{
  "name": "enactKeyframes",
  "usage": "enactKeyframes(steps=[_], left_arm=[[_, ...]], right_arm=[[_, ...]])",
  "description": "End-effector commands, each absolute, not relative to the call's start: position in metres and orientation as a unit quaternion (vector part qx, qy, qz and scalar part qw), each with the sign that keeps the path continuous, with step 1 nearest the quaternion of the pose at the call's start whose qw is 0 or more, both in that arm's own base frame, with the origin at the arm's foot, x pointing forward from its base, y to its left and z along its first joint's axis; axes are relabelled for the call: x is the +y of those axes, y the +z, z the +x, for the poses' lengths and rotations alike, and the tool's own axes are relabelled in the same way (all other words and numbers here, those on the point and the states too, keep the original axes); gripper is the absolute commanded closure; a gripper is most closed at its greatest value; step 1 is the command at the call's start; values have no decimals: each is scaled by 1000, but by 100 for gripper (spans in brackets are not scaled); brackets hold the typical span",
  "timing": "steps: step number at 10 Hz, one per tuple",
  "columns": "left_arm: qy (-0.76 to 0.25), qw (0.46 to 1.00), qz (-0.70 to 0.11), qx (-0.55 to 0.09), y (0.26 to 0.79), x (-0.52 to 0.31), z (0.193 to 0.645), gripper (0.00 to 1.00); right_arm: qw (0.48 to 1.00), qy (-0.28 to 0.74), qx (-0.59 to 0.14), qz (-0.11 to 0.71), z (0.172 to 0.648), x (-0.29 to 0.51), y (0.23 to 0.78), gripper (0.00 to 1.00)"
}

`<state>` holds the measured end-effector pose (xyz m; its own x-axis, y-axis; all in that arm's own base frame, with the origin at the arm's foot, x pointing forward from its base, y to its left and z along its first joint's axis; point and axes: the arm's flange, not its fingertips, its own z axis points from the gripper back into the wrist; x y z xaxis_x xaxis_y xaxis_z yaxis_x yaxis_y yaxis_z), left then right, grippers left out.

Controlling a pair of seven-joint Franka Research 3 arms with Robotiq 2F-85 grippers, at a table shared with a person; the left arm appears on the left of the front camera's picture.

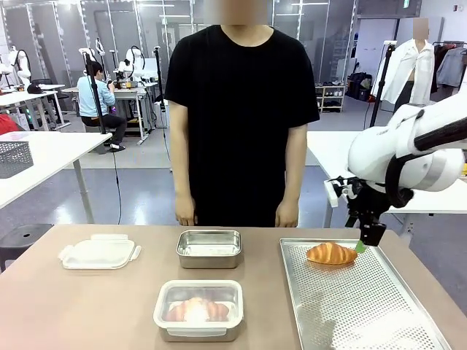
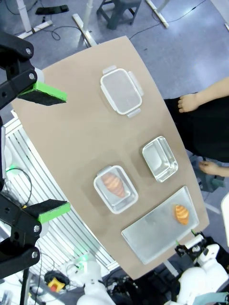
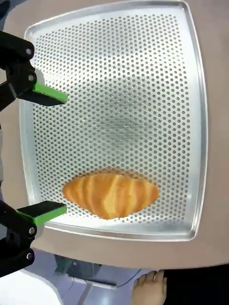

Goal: Place the bread into the airtight container.
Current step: Pick up a Butter Roll and place it into an empty Airtight Container.

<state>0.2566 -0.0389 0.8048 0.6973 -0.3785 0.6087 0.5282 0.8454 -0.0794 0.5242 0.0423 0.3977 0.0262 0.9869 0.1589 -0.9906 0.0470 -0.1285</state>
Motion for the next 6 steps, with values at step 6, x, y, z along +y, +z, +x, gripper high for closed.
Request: enactKeyframes(steps=[6], left_arm=[[-250, 912, -126, -300, 805, -39, 256, 0]], right_arm=[[737, 673, -59, -13, 597, 74, 341, 0]])
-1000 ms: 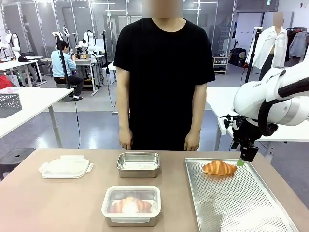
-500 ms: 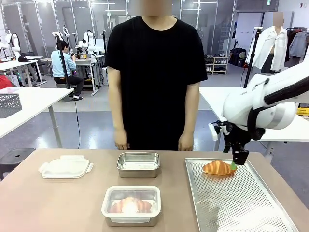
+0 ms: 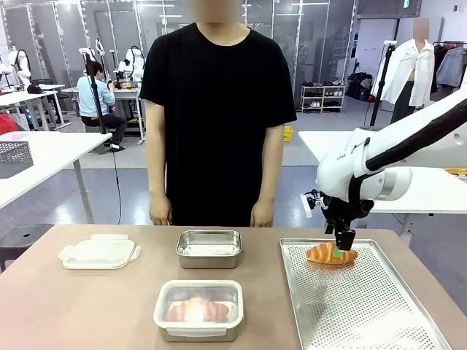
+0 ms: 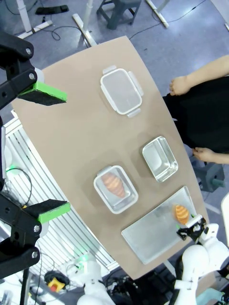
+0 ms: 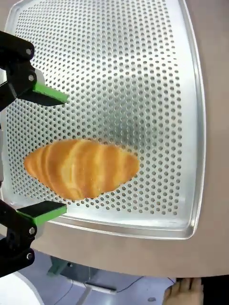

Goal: Place the bread into the airtight container.
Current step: Pick up a Butter Roll and place it into an empty Airtight Container.

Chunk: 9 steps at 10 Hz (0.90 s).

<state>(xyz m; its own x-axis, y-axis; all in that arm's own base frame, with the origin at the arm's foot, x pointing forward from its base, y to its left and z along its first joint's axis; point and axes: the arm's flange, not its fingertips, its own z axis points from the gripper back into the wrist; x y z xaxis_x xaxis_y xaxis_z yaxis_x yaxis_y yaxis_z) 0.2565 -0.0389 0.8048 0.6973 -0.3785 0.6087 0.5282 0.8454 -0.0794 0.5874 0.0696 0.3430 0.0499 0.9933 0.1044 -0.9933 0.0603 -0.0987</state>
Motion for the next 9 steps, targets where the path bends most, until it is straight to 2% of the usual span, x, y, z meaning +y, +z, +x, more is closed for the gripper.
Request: enactKeyframes(steps=[1, 7, 9], left_arm=[[-250, 912, -126, -300, 805, -39, 256, 0], [-250, 912, -126, -300, 805, -39, 256, 0], [-250, 912, -126, -300, 805, -39, 256, 0]], right_arm=[[740, 669, -58, -17, 603, 74, 335, 0], [765, 643, -30, 7, 626, 73, 304, 0], [763, 646, -25, 12, 627, 72, 300, 20]])
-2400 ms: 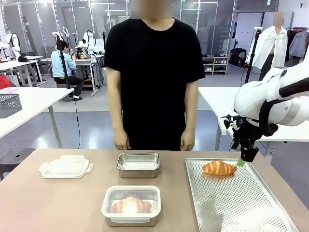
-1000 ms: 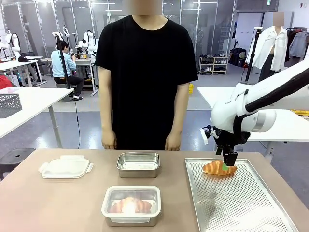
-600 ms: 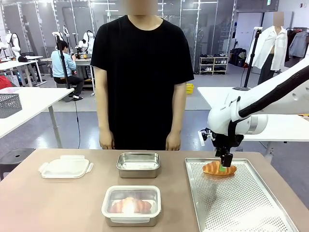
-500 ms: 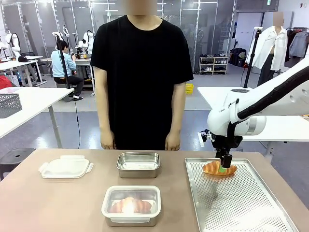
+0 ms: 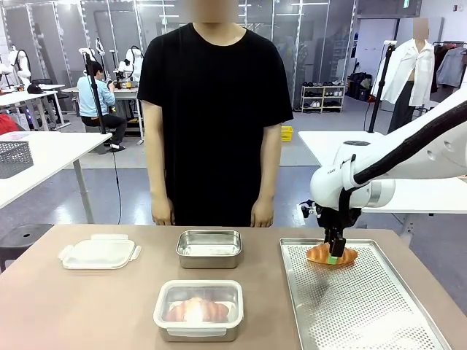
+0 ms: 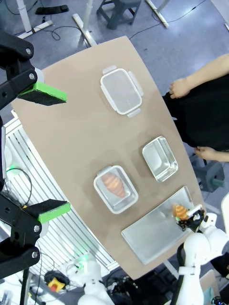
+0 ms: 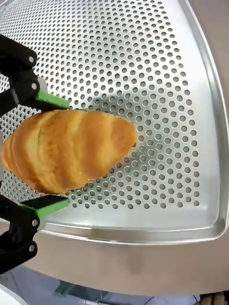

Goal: Place the bread into the airtight container.
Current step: Pick up a Butter Roll and place it into an empty Airtight Container.

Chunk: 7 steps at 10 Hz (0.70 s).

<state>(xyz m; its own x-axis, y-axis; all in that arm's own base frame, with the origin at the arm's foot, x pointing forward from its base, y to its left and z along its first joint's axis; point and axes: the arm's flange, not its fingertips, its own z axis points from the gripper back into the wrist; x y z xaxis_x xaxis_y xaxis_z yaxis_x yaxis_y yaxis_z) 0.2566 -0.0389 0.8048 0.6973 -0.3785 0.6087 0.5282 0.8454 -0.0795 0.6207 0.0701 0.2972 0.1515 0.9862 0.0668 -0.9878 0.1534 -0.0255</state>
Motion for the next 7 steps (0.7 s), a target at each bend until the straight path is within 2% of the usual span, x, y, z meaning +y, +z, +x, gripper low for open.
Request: enactKeyframes(steps=[1, 3, 7], left_arm=[[-250, 912, -126, -300, 805, -39, 256, 0], [-250, 912, -126, -300, 805, -39, 256, 0], [-250, 912, -126, -300, 805, -39, 256, 0]], right_arm=[[762, 647, -23, 15, 626, 71, 299, 31], [758, 652, -11, 18, 624, 73, 297, 50], [757, 653, -30, 8, 613, 92, 348, 49]])
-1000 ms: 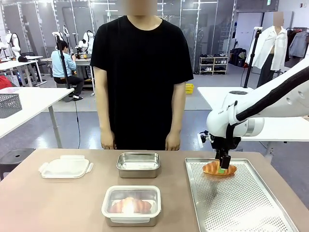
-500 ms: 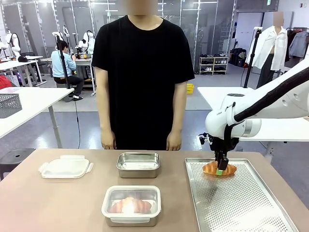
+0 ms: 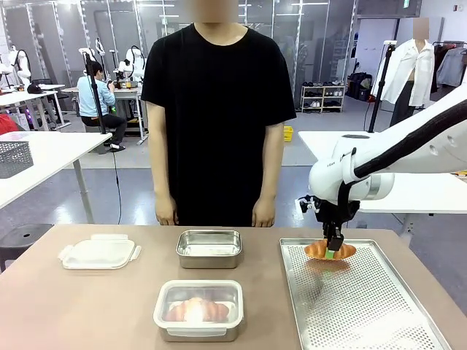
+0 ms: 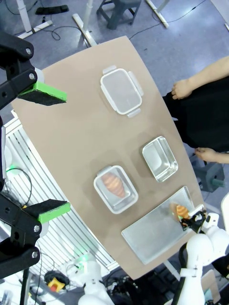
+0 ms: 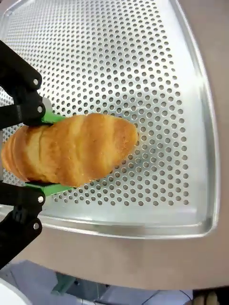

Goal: Place the bread into the airtight container.
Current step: Pick up a Butter Roll and place it into an empty Airtight Container.

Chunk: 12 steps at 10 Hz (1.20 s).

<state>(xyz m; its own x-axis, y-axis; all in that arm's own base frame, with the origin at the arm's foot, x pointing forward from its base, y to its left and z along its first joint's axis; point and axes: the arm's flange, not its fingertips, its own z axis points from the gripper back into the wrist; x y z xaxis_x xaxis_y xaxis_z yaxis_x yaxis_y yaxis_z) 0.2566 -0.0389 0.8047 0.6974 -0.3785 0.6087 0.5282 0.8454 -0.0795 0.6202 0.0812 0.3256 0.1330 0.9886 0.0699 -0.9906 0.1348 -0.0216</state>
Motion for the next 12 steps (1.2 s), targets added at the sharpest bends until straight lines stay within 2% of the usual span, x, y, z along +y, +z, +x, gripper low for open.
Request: enactKeyframes(steps=[1, 4, 7, 12], left_arm=[[-250, 912, -126, -300, 805, -39, 256, 0], [-250, 912, -126, -300, 805, -39, 256, 0], [-250, 912, -126, -300, 805, -39, 256, 0], [-250, 912, -126, -300, 805, -39, 256, 0]], right_arm=[[758, 651, -35, 24, 609, 105, 367, 49], [763, 646, -34, 10, 603, 180, 411, 49], [758, 649, -58, 15, 597, 261, 432, 49], [751, 659, -38, 3, 596, 390, 417, 49]])
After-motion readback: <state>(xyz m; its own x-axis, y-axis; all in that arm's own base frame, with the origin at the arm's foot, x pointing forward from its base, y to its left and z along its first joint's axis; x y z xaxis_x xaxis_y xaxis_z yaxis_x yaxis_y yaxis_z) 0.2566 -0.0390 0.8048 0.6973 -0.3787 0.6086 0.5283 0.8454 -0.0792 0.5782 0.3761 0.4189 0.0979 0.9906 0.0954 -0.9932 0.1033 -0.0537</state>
